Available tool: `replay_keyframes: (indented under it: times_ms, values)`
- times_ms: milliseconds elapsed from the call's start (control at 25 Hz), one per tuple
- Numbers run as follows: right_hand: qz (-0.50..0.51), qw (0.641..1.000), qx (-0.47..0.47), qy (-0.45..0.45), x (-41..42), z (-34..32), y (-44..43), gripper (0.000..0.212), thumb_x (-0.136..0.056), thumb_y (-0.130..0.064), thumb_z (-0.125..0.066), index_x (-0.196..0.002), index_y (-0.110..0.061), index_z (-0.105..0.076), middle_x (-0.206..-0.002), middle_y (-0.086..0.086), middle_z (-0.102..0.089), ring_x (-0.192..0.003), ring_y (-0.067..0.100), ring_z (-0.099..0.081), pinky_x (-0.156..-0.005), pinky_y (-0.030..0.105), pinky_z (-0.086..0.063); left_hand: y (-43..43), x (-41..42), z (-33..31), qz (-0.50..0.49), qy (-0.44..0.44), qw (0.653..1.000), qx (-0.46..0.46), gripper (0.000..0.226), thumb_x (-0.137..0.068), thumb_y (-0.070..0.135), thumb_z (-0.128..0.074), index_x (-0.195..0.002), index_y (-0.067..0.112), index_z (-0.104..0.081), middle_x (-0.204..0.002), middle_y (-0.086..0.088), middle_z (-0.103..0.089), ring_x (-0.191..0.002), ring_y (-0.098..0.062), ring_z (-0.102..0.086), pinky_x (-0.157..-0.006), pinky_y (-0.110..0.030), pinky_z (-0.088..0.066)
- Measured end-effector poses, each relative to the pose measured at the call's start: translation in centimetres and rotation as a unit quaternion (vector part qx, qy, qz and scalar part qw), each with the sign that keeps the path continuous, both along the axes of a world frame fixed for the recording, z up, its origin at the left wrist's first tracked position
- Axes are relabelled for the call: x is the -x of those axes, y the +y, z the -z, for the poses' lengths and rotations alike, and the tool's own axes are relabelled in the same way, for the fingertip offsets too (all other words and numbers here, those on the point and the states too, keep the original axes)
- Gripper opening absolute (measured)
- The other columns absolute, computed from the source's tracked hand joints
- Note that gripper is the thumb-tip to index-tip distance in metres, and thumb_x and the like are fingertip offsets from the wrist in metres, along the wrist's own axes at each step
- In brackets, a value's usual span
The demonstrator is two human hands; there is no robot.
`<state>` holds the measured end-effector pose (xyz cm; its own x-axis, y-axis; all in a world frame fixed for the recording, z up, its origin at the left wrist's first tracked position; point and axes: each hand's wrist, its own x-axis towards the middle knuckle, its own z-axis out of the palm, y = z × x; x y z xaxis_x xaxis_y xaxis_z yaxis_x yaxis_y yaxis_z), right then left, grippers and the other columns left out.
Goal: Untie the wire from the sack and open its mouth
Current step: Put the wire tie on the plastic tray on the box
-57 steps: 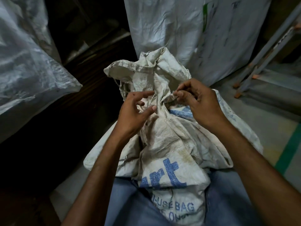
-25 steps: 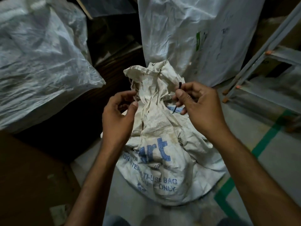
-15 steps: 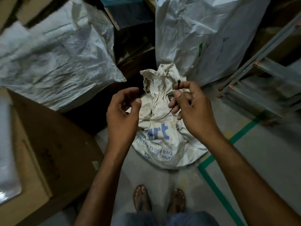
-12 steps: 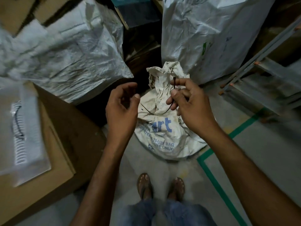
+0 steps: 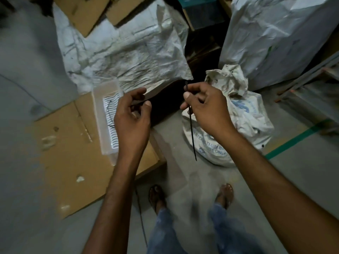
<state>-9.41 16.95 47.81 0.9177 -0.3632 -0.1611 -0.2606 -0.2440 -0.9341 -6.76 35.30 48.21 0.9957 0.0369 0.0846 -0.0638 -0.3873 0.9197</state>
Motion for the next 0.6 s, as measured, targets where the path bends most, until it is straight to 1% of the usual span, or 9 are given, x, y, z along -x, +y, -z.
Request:
replay_keyframes:
  times_ms: [40,80,160,200,280,360,440,520,600]
  values:
    - [-0.002,1.000,-0.008,0.004,-0.7,0.0,2.4,0.020,-0.101,-0.022,-0.063,-0.119,-0.015,-0.067,-0.072,-0.005,-0.076,-0.068,0.007,-0.070,-0.067,0.029,-0.056,2.5,-0.5,0.0,-0.001,0.005,1.000,-0.009,0.025,-0.095,0.013,-0.064,-0.119,0.020,-0.068,-0.116,0.004,-0.068,-0.103,-0.012,-0.065,-0.085,-0.026,-0.054]
    - [-0.008,1.000,-0.015,0.008,-1.4,0.1,4.6,0.019,-0.101,-0.022,-0.063,-0.119,-0.015,-0.066,-0.072,-0.005,-0.075,-0.068,0.007,-0.071,-0.066,0.026,-0.055,4.7,-1.0,0.0,-0.005,0.011,1.000,-0.014,0.026,-0.095,0.013,-0.064,-0.119,0.021,-0.069,-0.116,0.004,-0.068,-0.101,-0.012,-0.065,-0.083,-0.024,-0.053]
    - [-0.028,0.999,-0.026,0.013,-3.1,0.3,9.1,0.015,-0.102,-0.021,-0.062,-0.116,-0.017,-0.065,-0.073,-0.004,-0.075,-0.068,0.009,-0.071,-0.065,0.026,-0.056,9.3,-2.2,0.5,-0.026,0.026,0.999,-0.021,0.025,-0.095,0.014,-0.063,-0.118,0.023,-0.069,-0.114,0.004,-0.068,-0.097,-0.008,-0.064,-0.080,-0.023,-0.053]
    - [-0.036,0.999,-0.026,0.013,-3.9,0.5,10.8,0.013,-0.102,-0.021,-0.062,-0.114,-0.017,-0.065,-0.073,-0.003,-0.075,-0.065,0.008,-0.070,-0.064,0.024,-0.054,11.1,-2.8,0.8,-0.037,0.033,0.999,-0.020,0.025,-0.095,0.015,-0.063,-0.117,0.023,-0.069,-0.114,0.004,-0.069,-0.096,-0.005,-0.064,-0.080,-0.021,-0.052]
    - [-0.044,0.999,-0.029,0.006,-5.6,0.9,13.8,0.015,-0.102,-0.019,-0.062,-0.115,-0.013,-0.065,-0.075,-0.002,-0.075,-0.059,0.003,-0.066,-0.060,0.020,-0.049,13.8,-3.9,1.4,-0.048,0.041,0.998,-0.014,0.024,-0.094,0.013,-0.062,-0.116,0.019,-0.069,-0.113,0.004,-0.069,-0.101,-0.003,-0.063,-0.082,-0.019,-0.051]
    - [-0.039,0.998,-0.048,0.004,-7.5,1.3,16.4,0.019,-0.102,-0.016,-0.062,-0.118,-0.006,-0.065,-0.076,0.002,-0.075,-0.056,0.002,-0.064,-0.055,0.018,-0.048,16.0,-4.9,2.1,-0.055,0.047,0.997,-0.002,0.025,-0.093,0.012,-0.062,-0.116,0.018,-0.069,-0.114,0.004,-0.069,-0.106,-0.006,-0.063,-0.084,-0.021,-0.051]
    - [-0.038,0.998,-0.051,0.004,-9.5,1.7,18.3,0.019,-0.101,-0.014,-0.062,-0.118,-0.004,-0.065,-0.078,0.007,-0.075,-0.053,0.000,-0.063,-0.051,0.016,-0.047,17.7,-5.6,2.7,-0.066,0.054,0.996,0.009,0.025,-0.092,0.012,-0.063,-0.115,0.021,-0.069,-0.114,0.006,-0.068,-0.106,-0.009,-0.063,-0.083,-0.024,-0.052]
    - [-0.040,0.999,-0.033,0.001,-11.7,2.5,19.9,0.015,-0.101,-0.015,-0.063,-0.113,-0.007,-0.066,-0.078,0.007,-0.076,-0.055,0.002,-0.065,-0.052,0.018,-0.048,19.1,-6.5,3.4,-0.073,0.059,0.995,0.019,0.026,-0.092,0.011,-0.063,-0.115,0.021,-0.070,-0.115,0.005,-0.068,-0.105,-0.009,-0.063,-0.083,-0.023,-0.052]
    - [-0.042,0.999,-0.003,0.001,-13.9,3.6,20.9,0.009,-0.099,-0.019,-0.065,-0.107,-0.014,-0.066,-0.074,0.002,-0.076,-0.057,0.011,-0.069,-0.058,0.029,-0.053,20.1,-7.4,4.1,-0.073,0.066,0.995,0.024,0.028,-0.091,0.010,-0.062,-0.115,0.021,-0.070,-0.115,0.003,-0.068,-0.104,-0.006,-0.063,-0.083,-0.019,-0.051]
